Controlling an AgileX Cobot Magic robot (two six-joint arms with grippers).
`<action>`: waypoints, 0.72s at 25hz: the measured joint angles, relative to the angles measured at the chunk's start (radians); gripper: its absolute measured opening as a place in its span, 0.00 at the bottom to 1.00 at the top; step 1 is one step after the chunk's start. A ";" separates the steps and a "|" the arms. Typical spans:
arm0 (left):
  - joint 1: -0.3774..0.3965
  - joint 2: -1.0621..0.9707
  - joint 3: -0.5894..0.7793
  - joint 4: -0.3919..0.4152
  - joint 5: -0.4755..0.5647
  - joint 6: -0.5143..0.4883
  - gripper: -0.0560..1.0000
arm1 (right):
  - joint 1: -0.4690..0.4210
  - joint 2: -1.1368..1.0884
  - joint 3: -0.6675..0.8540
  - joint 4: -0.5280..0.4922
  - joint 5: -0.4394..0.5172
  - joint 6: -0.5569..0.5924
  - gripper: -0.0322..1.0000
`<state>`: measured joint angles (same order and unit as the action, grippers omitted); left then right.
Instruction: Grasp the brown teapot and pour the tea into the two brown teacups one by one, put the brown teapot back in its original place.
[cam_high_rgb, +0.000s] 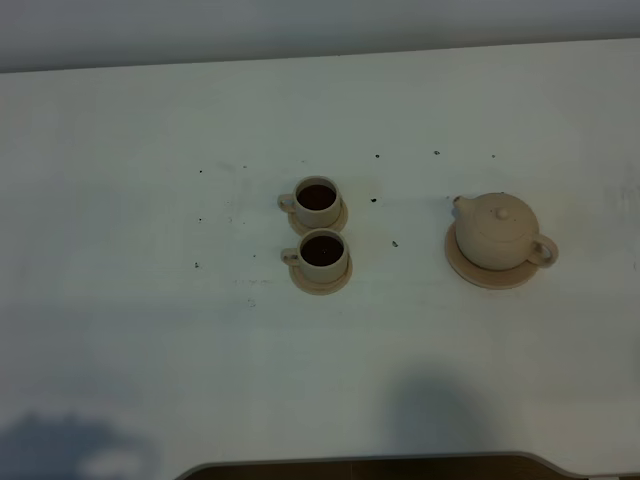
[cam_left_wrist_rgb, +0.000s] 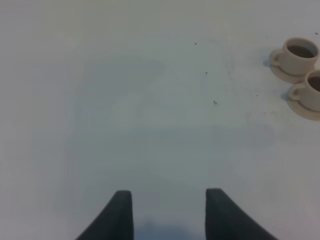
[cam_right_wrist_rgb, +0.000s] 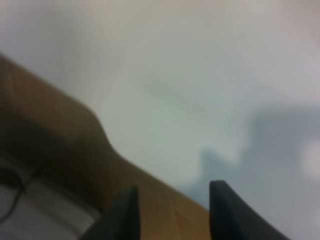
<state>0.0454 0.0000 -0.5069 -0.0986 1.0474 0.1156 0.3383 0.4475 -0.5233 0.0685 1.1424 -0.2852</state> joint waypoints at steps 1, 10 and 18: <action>0.000 0.001 0.000 0.000 0.000 0.000 0.40 | 0.000 -0.001 0.006 0.000 -0.015 0.014 0.35; 0.000 0.000 0.000 0.000 0.000 0.000 0.40 | -0.001 -0.004 0.028 -0.009 -0.055 0.040 0.34; 0.000 0.000 0.000 0.000 0.000 0.000 0.40 | -0.208 -0.125 0.028 -0.012 -0.062 0.042 0.34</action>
<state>0.0454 0.0000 -0.5069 -0.0986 1.0474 0.1156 0.1304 0.3225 -0.4956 0.0568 1.0804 -0.2433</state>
